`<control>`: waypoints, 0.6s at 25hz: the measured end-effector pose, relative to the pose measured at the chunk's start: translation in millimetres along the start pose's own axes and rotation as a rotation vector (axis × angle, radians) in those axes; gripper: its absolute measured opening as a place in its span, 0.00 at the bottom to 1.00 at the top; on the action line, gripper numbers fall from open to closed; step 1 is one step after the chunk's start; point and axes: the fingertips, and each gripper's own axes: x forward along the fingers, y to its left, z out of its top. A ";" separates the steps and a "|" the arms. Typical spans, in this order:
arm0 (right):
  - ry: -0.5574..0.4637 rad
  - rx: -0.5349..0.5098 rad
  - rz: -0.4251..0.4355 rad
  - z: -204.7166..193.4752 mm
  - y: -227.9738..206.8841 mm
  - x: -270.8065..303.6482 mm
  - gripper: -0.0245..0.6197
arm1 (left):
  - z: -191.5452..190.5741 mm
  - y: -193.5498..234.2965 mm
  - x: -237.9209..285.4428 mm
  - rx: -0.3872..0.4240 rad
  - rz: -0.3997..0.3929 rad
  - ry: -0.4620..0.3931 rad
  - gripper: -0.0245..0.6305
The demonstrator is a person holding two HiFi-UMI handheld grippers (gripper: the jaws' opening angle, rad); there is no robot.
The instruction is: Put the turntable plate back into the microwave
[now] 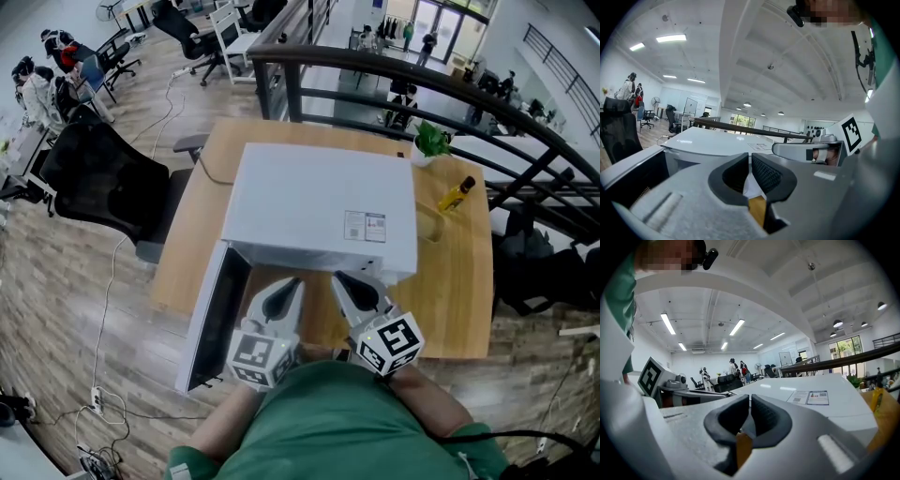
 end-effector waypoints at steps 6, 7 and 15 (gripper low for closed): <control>-0.001 0.006 -0.004 -1.7 -1.7 -0.6 0.06 | -2.0 2.9 -0.2 0.002 0.010 0.000 0.08; -0.002 0.005 -0.004 -1.3 -1.1 -0.7 0.06 | -1.3 3.1 -0.9 0.003 0.010 -0.001 0.08; -0.001 0.014 -0.003 -0.7 -2.0 -1.1 0.06 | -5.9 3.0 -0.1 -0.007 0.010 0.018 0.08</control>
